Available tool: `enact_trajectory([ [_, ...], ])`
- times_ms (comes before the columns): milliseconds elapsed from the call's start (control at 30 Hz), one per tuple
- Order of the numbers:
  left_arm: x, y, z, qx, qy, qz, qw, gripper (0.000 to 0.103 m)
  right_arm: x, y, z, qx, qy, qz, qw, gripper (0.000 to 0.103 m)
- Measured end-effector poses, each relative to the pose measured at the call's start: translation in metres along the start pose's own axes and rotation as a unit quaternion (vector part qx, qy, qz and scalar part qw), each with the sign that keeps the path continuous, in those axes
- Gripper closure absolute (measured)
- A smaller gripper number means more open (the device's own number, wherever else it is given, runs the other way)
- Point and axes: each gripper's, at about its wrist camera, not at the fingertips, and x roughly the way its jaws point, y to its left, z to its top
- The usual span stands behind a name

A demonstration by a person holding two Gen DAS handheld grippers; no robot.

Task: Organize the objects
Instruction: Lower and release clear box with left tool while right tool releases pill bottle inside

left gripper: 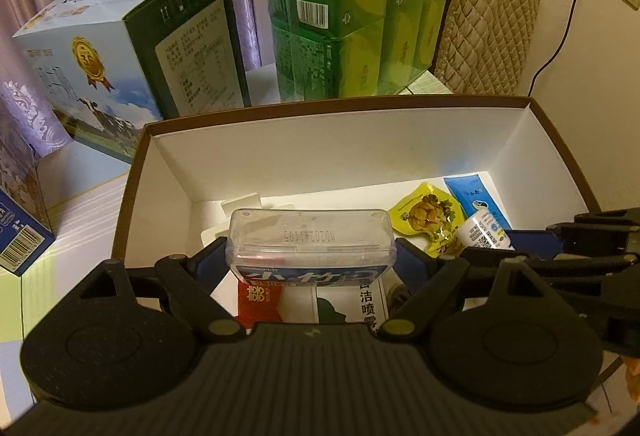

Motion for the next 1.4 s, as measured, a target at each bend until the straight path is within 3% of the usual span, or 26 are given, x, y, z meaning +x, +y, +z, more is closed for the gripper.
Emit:
enact_trajectory([
  [233, 0.010, 0.006, -0.001, -0.012, 0.016, 0.008, 0.9998, 0.018, 0.002, -0.003, 0.003, 0.004, -0.004, 0.001, 1.000, 0.079],
  [467, 0.006, 0.013, -0.004, -0.008, 0.015, 0.022, 0.9996, 0.008, 0.003, 0.003, 0.004, 0.001, -0.007, 0.008, 1.000, 0.079],
  [833, -0.016, 0.029, -0.012, -0.028, 0.007, 0.030, 0.9991, 0.004, 0.000, 0.008, 0.009, 0.008, -0.050, 0.021, 0.999, 0.078],
  [867, -0.018, 0.030, -0.012, -0.030, 0.006, 0.030, 0.9991, 0.004, 0.000, 0.007, 0.011, 0.016, -0.051, 0.023, 0.998, 0.072],
  [900, -0.020, 0.031, -0.013, -0.031, 0.005, 0.030, 0.9991, 0.004, -0.001, 0.006, 0.012, 0.025, -0.052, 0.026, 0.998, 0.057],
  [967, -0.025, 0.032, -0.015, -0.033, 0.002, 0.031, 0.9990, 0.004, -0.005, 0.005, 0.013, 0.038, -0.062, 0.030, 0.997, 0.044],
  [1233, -0.051, 0.032, -0.022, -0.043, -0.015, 0.030, 0.9985, 0.004, -0.031, 0.005, 0.005, 0.038, -0.074, 0.036, 0.996, 0.041],
  [1400, -0.072, 0.028, -0.028, -0.045, -0.029, 0.033, 0.9980, 0.003, -0.057, 0.004, -0.013, 0.034, -0.075, 0.025, 0.996, 0.035],
])
